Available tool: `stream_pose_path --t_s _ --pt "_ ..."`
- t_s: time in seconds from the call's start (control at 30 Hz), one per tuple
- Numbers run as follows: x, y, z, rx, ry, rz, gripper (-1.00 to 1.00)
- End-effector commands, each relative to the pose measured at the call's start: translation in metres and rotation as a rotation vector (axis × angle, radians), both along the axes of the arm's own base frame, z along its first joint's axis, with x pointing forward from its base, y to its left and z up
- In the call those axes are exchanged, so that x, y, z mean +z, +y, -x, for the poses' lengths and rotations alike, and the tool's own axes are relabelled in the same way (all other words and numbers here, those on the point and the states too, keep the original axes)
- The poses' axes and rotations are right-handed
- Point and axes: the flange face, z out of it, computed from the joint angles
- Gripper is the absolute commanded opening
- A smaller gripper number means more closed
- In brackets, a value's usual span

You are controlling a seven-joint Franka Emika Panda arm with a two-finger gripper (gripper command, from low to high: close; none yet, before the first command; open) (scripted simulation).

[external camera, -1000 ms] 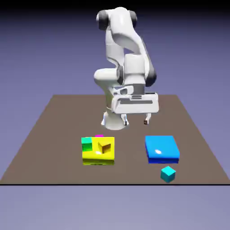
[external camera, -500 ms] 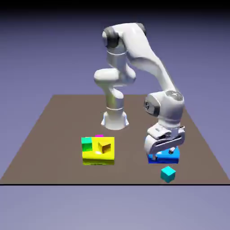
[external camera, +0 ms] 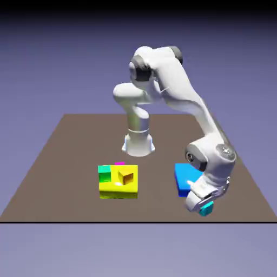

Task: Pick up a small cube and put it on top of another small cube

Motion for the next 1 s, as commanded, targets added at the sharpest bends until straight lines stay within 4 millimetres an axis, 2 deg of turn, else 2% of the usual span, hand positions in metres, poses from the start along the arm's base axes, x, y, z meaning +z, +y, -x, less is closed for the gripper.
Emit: stream_pose_path --t_s 0.0,0.13,0.27,0.43,0.6,0.63,0.67,0.83,0.87,0.9,0.97 --pt "0.009 -0.02 -0.001 -0.056 -0.002 0.006 -1.0" --pt "0.042 -0.097 0.003 -0.289 -0.004 0.017 -1.0" --pt "0.07 -0.17 0.021 -0.527 -0.004 0.023 -1.0" --pt "0.099 -0.253 0.06 -0.832 -0.003 0.02 -1.0" --pt "0.119 -0.321 0.114 -1.142 -0.001 0.004 -1.0" --pt "0.122 -0.329 0.123 -1.189 -0.001 0.001 -1.0" --pt "0.122 -0.329 0.123 -1.189 -0.001 0.001 -1.0" --pt "0.053 -0.324 0.132 -1.189 -0.001 0.001 -1.0" --pt "0.053 -0.324 0.132 -1.189 -0.001 0.001 1.0" --pt "0.053 -0.324 0.132 -1.189 -0.001 0.001 1.0" --pt "0.081 -0.327 0.127 -1.189 -0.001 0.001 1.0"
